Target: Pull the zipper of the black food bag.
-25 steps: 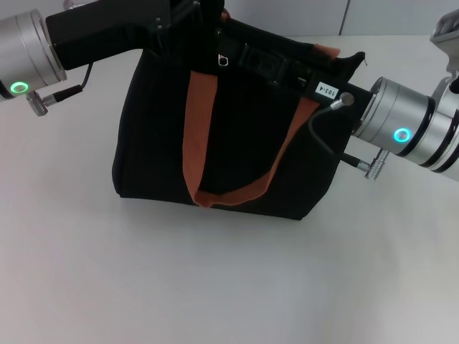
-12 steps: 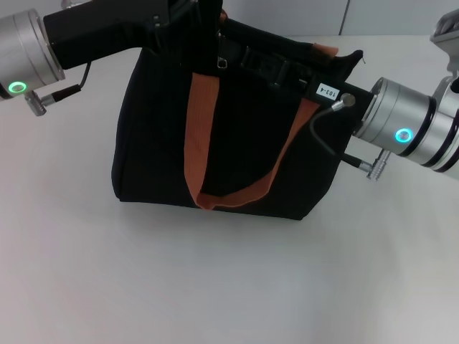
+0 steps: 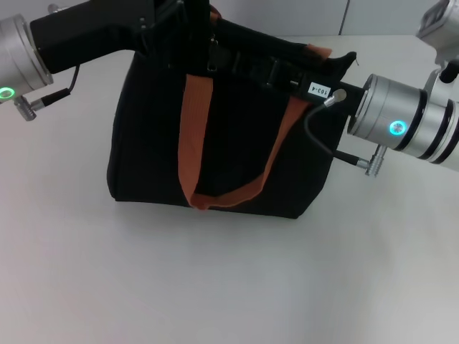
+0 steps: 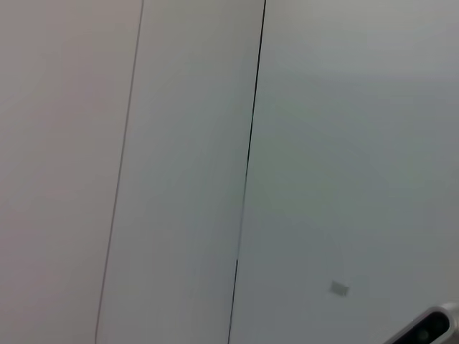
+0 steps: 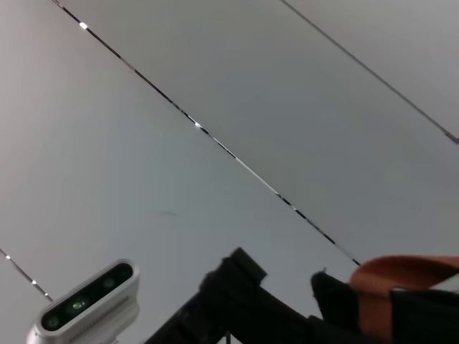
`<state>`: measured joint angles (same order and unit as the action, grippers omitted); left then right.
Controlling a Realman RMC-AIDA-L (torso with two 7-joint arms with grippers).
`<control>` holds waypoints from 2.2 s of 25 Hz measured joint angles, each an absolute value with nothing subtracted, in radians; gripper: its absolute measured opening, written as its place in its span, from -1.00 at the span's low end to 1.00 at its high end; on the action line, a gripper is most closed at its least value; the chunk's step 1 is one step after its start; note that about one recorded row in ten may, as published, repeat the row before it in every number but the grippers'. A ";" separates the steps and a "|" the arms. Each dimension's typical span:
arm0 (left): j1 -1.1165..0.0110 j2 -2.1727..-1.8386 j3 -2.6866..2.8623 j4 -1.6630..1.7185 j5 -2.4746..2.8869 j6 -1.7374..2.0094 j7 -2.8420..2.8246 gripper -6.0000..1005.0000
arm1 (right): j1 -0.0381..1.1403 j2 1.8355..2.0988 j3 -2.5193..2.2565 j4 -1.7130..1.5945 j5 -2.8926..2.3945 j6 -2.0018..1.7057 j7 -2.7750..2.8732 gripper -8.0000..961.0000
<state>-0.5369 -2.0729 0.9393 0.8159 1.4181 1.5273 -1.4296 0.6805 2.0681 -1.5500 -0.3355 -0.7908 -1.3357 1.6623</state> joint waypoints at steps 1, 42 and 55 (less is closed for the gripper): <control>-0.533 -2.072 0.939 0.816 1.411 1.529 -1.427 -0.77 | 0.679 2.068 -1.550 -0.335 -0.791 -1.333 1.663 -0.99; -0.512 -2.071 0.913 0.819 1.387 1.536 -1.414 -0.74 | 0.514 2.043 -1.382 -0.324 -0.793 -1.242 1.657 -0.99; -0.513 -2.071 0.912 0.817 1.387 1.500 -1.398 -0.73 | 0.449 2.082 -1.229 -0.326 -0.781 -1.402 1.451 -0.98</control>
<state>-0.5126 -2.0709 0.9117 0.8166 1.3866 1.5002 -1.3980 0.4486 2.0818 -1.2288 -0.3257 -0.7808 -1.4021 1.4511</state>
